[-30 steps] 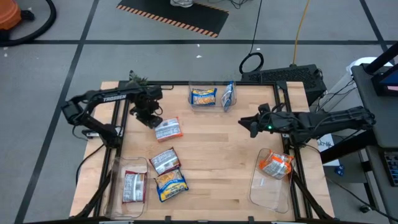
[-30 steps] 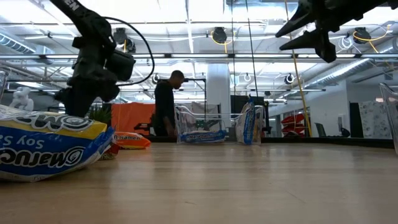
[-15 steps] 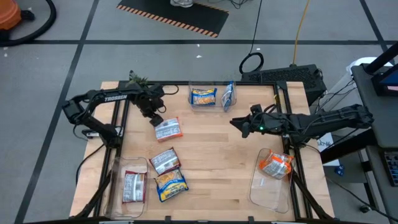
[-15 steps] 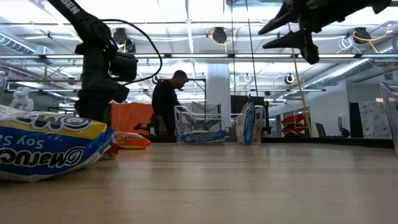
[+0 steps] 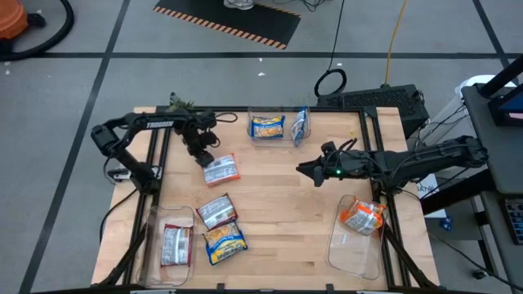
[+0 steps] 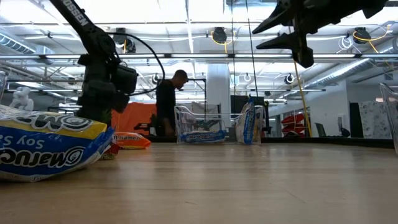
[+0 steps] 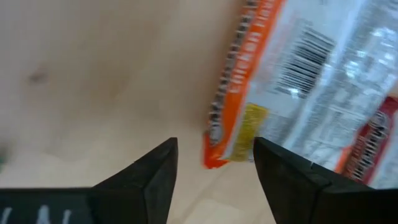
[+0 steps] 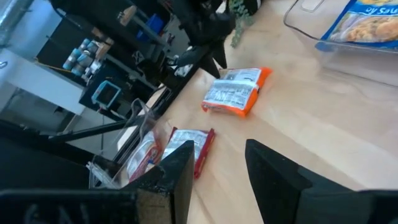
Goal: Sort Maruchan noodles
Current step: Put the orange noodle pack into the bottom right transparent bin
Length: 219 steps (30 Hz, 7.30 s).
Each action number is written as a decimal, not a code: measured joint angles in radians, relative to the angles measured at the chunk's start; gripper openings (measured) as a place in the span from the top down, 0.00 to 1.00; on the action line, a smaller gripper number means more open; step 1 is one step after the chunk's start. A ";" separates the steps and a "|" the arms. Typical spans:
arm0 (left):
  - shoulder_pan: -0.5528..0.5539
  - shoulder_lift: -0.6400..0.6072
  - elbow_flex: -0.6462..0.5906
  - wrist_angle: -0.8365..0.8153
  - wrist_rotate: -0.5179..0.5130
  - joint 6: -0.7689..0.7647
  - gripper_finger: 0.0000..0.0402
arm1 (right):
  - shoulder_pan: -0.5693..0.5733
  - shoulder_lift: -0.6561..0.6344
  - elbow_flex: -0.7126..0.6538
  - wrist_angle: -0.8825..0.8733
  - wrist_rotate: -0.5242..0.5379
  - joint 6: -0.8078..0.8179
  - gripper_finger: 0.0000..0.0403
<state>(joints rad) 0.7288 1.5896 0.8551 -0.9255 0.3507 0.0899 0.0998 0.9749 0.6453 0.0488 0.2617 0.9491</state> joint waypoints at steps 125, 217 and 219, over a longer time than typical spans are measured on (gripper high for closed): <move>-0.836 -0.234 0.092 0.231 -0.273 -0.462 1.00 | -0.321 1.151 0.615 0.507 -0.917 -0.649 0.22; -0.690 -0.278 0.207 0.123 -0.484 -0.628 0.47 | 0.232 0.242 0.615 -0.875 -0.721 0.366 0.71; -0.690 -0.263 0.207 0.136 -0.486 -0.655 0.47 | 0.268 0.226 0.615 -0.937 -0.734 0.380 0.71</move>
<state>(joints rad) 0.0391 1.3267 1.0618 -0.7890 -0.1356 -0.5648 0.3677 1.2006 1.2602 -0.8882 -0.4724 1.3290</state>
